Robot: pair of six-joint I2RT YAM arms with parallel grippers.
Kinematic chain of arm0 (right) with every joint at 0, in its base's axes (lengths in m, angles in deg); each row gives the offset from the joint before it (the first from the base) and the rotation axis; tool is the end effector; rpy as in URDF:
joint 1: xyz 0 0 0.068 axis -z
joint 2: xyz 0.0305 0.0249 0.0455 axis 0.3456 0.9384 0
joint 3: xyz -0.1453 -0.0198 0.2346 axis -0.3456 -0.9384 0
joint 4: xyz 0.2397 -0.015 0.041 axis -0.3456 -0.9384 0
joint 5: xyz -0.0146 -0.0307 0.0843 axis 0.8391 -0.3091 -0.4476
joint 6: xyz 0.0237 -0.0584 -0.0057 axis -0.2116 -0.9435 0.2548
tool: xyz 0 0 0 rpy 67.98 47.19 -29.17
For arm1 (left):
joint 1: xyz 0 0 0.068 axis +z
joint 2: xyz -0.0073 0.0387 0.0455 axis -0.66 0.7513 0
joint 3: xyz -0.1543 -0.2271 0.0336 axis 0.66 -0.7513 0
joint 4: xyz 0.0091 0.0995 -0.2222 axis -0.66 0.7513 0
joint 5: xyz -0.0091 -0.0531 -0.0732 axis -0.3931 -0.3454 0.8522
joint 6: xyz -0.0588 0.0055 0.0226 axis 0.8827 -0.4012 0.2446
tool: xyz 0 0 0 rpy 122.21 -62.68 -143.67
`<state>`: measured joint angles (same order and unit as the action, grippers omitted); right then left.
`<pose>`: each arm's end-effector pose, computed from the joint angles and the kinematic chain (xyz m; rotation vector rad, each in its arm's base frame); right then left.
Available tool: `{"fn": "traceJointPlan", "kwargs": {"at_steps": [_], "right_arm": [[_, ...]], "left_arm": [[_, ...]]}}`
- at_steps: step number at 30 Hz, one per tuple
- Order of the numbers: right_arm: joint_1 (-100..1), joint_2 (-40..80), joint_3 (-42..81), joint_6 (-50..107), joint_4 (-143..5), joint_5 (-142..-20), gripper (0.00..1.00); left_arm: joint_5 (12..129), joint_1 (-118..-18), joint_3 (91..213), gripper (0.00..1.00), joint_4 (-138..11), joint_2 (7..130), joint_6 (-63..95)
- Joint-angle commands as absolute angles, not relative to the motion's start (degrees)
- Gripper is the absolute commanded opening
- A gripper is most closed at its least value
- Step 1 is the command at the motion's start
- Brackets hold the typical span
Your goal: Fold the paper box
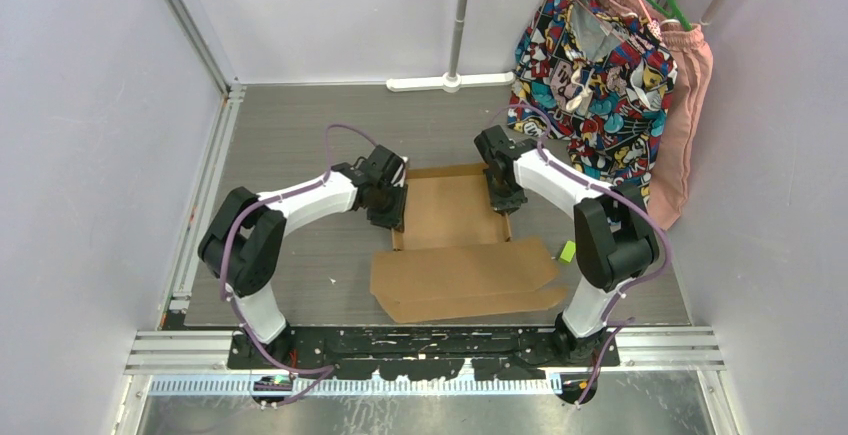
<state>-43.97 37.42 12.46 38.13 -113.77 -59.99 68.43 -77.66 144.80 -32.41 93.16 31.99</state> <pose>0.2941 0.1171 0.2012 -0.1389 2.8125 -0.1877 0.2709 -0.2061 0.1857 0.2591 2.7700 -0.4629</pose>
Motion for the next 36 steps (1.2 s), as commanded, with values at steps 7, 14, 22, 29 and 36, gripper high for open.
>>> {"fn": "traceJointPlan", "kwargs": {"at_steps": [7, 14, 22, 29, 36], "right_arm": [[-42.4, 38.8, 11.79, 35.83, -115.95, -55.08, 0.01], [-43.51, 35.03, 9.16, 36.59, -113.15, -54.73, 0.01], [-44.34, 30.63, 5.46, 38.0, -109.16, -53.72, 0.01], [-46.51, 24.48, 3.33, 37.99, -105.46, -50.47, 0.01], [-49.98, 20.77, 0.05, 39.13, -101.47, -47.17, 0.01]], "left_arm": [[68.63, -76.06, 148.66, 0.38, -31.4, 97.0, 28.93], [67.32, -76.04, 150.01, 0.42, -31.8, 97.57, 29.31], [65.6, -76.03, 150.24, 0.46, -32.47, 94.63, 29.77], [62.59, -76.35, 148.19, 0.47, -34.16, 87.58, 29.58], [60.45, -76.74, 146.42, 0.48, -35.25, 82.78, 29.67]]}}
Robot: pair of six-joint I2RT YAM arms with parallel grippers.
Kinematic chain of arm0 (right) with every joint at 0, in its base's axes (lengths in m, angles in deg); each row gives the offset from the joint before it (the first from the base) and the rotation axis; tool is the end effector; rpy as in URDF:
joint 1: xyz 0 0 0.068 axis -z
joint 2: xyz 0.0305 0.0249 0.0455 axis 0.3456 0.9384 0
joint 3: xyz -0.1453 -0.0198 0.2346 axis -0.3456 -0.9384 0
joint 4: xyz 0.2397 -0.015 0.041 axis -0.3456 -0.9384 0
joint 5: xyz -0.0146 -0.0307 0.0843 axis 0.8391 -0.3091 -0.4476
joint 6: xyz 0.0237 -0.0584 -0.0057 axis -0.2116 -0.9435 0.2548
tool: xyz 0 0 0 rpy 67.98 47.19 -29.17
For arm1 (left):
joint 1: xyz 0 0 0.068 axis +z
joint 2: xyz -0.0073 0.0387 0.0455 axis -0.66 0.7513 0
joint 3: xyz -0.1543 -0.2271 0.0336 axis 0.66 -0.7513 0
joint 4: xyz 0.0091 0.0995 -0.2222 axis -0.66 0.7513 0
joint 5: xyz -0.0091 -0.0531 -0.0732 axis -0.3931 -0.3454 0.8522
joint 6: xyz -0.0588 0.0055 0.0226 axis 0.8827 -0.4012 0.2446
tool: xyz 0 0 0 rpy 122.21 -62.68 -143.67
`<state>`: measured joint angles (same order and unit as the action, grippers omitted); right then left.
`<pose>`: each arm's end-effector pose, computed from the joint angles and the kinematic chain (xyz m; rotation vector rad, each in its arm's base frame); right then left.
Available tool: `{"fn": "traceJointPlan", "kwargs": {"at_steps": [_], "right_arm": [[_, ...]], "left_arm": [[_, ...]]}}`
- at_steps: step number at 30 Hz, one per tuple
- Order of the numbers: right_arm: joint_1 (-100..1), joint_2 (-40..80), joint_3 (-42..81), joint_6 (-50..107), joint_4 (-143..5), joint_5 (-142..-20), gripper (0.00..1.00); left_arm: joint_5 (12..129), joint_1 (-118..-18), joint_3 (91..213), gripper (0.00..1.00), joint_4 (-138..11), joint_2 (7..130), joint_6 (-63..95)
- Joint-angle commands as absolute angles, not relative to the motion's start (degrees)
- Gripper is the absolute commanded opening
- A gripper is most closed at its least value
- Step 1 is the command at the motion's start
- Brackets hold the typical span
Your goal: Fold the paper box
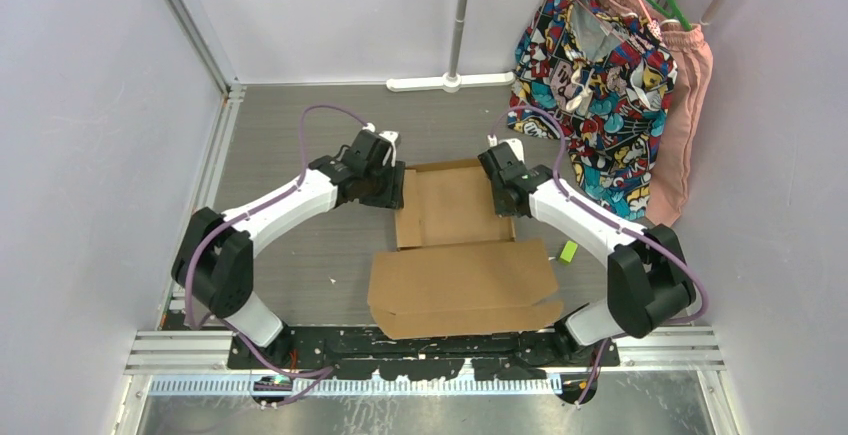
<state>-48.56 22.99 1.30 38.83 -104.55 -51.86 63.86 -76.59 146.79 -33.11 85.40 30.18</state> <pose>0.2513 0.1153 0.2270 -0.1342 2.5553 -0.2113 0.2719 -0.1943 0.2393 0.2370 2.5647 -0.4566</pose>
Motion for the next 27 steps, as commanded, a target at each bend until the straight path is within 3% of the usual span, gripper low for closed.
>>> {"fn": "traceJointPlan", "kwargs": {"at_steps": [1, 15, 18, 23, 27], "right_arm": [[-50.4, 20.99, 0.01, 39.43, -101.34, -47.26, 0.01], [-51.57, 21.35, -1.07, 40.46, -100.47, -47.56, 0.01], [-51.53, 21.34, -1.46, 40.93, -100.24, -47.49, 0.01], [-51.57, 21.51, -1.56, 41.84, -99.83, -48.0, 0.01], [-51.61, 21.43, -2.21, 42.69, -99.35, -48.15, 0.01]], "left_arm": [[59.99, -76.86, 146.55, 0.49, -34.9, 82.82, 29.65], [56.05, -78.33, 147.24, 0.44, -33.49, 85.09, 30.52], [54.57, -78.93, 147.49, 0.36, -34.01, 85.79, 30.92], [49.48, -80.62, 149.65, 0.12, -32.82, 87.66, 32.06], [41.29, -82.49, 152.44, 0.03, -30.1, 89.62, 32.21]]}}
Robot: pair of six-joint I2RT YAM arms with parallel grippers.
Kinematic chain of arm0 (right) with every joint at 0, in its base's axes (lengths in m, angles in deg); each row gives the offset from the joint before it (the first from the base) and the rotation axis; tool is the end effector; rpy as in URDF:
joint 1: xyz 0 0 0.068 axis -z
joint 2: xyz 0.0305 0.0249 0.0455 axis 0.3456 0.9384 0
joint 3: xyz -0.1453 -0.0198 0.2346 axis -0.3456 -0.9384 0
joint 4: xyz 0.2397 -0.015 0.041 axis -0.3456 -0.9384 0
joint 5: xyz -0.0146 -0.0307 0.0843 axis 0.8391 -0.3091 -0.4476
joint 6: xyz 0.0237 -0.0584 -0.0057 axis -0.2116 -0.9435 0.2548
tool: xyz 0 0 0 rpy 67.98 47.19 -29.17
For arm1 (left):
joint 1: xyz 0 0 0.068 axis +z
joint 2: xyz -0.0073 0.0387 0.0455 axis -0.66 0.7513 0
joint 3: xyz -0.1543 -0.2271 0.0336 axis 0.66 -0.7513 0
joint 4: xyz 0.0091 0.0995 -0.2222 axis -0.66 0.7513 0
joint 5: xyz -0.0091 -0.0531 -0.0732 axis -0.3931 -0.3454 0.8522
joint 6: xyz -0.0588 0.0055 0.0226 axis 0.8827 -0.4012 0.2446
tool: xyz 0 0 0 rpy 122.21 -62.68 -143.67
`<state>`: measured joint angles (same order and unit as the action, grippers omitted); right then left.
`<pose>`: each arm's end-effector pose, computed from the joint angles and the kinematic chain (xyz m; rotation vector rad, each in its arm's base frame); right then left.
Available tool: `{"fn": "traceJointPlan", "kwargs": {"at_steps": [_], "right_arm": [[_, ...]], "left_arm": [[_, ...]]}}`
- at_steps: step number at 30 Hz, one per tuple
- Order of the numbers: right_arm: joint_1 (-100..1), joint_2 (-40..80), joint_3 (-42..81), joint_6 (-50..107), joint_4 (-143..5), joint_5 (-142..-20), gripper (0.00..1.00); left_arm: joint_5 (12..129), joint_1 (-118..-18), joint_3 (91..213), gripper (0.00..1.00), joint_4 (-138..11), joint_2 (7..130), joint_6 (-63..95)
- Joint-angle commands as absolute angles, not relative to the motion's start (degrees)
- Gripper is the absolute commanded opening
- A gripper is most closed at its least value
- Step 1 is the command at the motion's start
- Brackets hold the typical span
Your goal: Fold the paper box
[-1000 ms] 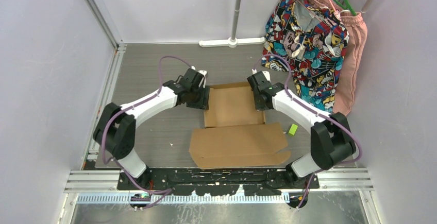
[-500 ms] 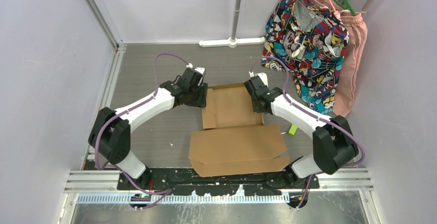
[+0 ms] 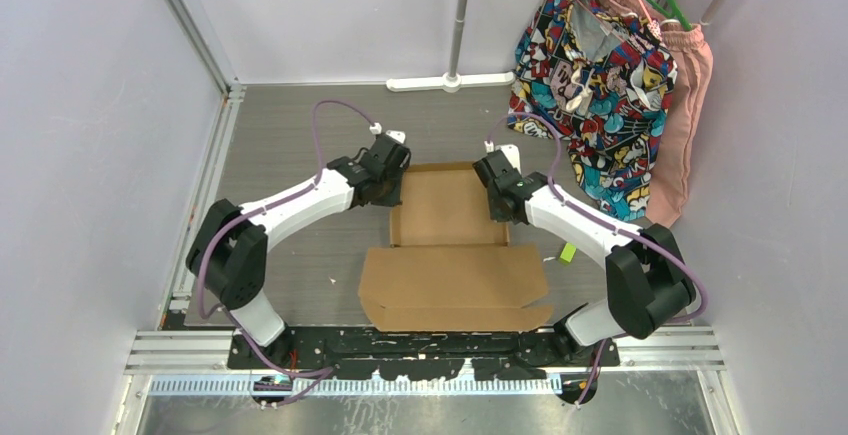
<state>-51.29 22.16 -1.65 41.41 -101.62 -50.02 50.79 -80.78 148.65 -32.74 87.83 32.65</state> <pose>0.2423 0.1235 0.2195 -0.1218 2.5247 -0.2037 0.2707 -0.2107 0.2359 0.1782 2.5108 -0.2330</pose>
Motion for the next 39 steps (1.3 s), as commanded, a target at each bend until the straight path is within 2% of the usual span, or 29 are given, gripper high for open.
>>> {"fn": "traceJointPlan", "kwargs": {"at_steps": [1, 12, 24, 28, 35, 39], "right_arm": [[-51.64, 21.49, -2.38, 42.95, -99.24, -48.4, 0.01], [-51.69, 21.49, -4.06, 43.79, -97.84, -48.61, 0.02], [-51.66, 22.61, -3.52, 44.26, -98.36, -49.53, 0.02], [-51.68, 22.91, -3.31, 44.23, -98.16, -50.53, 0.02], [-51.51, 24.7, -1.09, 43.45, -98.55, -52.44, 0.22], [-50.4, 25.41, 0.27, 43.3, -98.41, -53.42, 0.25]], "left_arm": [[39.6, -82.82, 153.14, 0.01, -29.38, 90.31, 32.15], [19.12, -87.15, 153.86, 0.0, -27.2, 93.13, 30.88], [8.41, -87.29, 154.58, 0.0, -25.17, 94.76, 30.27], [10.23, -87.18, 153.48, 0.0, -26.68, 93.82, 30.13], [20.23, -86.33, 156.4, 0.0, -25.34, 94.3, 28.32], [21.34, -86.36, 156.08, 0.0, -25.35, 94.76, 28.29]]}}
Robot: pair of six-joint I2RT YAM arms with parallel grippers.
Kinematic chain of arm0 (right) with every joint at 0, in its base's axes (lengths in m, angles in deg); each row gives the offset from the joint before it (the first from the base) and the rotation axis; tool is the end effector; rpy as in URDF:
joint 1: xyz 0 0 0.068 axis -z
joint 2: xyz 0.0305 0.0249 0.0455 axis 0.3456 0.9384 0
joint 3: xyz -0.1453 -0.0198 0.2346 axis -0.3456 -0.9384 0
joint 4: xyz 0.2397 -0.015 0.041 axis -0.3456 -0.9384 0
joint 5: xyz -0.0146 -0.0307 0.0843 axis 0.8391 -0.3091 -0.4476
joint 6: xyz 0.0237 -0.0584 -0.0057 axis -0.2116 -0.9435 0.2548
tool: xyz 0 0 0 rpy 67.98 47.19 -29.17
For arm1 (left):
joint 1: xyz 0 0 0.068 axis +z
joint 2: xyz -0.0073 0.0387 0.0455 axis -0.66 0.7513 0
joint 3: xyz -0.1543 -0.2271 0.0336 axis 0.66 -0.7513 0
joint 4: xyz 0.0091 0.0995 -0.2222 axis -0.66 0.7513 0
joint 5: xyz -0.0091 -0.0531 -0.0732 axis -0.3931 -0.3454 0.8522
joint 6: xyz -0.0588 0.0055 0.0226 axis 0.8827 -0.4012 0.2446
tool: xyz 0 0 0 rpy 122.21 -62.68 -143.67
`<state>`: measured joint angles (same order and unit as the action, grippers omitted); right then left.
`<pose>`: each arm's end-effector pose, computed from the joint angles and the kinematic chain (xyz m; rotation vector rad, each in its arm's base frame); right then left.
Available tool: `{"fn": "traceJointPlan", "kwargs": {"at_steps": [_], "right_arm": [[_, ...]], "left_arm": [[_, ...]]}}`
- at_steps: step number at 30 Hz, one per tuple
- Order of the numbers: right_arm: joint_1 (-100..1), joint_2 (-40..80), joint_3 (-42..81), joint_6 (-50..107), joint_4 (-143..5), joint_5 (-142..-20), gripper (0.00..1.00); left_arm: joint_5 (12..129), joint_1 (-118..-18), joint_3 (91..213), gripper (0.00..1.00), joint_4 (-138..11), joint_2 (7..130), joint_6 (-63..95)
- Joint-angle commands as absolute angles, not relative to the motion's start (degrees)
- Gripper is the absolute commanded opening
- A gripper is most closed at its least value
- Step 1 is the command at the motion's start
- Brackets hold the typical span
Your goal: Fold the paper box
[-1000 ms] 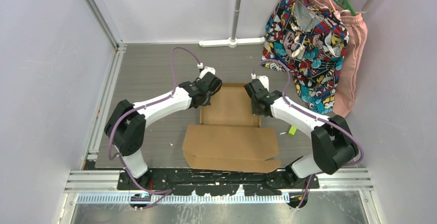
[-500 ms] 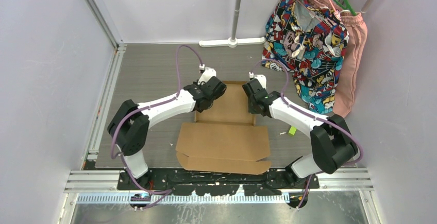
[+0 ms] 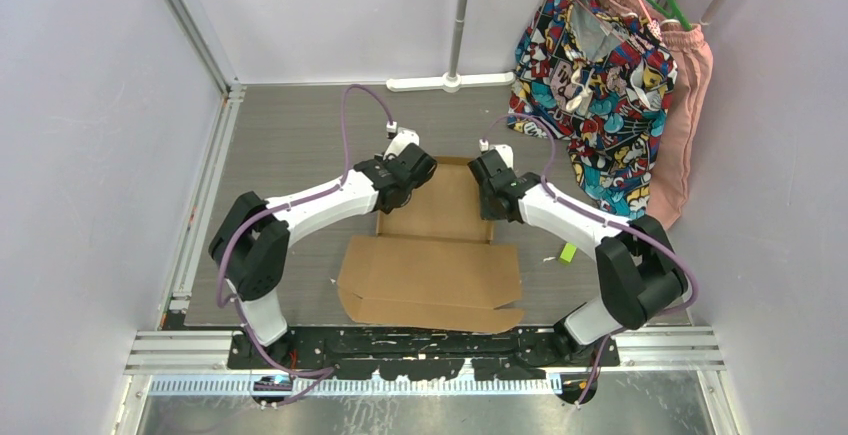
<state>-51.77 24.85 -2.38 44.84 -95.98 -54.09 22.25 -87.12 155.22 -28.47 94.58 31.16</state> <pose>0.2511 0.1353 0.2083 -0.0709 2.5247 -0.0701 0.2737 -0.2370 0.2343 0.1650 2.3049 0.3033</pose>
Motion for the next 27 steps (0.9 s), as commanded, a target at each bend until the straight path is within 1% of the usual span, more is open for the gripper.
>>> {"fn": "traceJointPlan", "kwargs": {"at_steps": [1, 2, 6, 9, 20, 27], "right_arm": [[-50.05, 25.44, 0.54, 43.29, -98.28, -53.79, 0.28], [-49.67, 25.51, 0.86, 43.3, -98.06, -54.24, 0.31], [-48.15, 25.87, 1.74, 43.32, -97.1, -55.66, 0.34], [-47.35, 25.54, 2.55, 43.73, -96.1, -56.09, 0.39], [-46.55, 25.64, 5.79, 43.51, -92.27, -54.38, 0.46], [-45.98, 27.91, 8.14, 42.97, -91.29, -54.79, 0.46]], "left_arm": [[21.72, -86.32, 155.46, 0.0, -26.02, 94.48, 28.08], [22.21, -86.33, 154.92, 0.0, -26.68, 94.35, 27.86], [22.41, -86.37, 154.38, 0.0, -26.99, 94.2, 27.49], [22.28, -86.37, 153.45, 0.0, -27.75, 93.38, 27.06], [21.9, -86.31, 151.78, 0.0, -29.11, 92.17, 26.24], [21.47, -86.3, 151.96, 0.0, -28.85, 91.67, 25.89]]}}
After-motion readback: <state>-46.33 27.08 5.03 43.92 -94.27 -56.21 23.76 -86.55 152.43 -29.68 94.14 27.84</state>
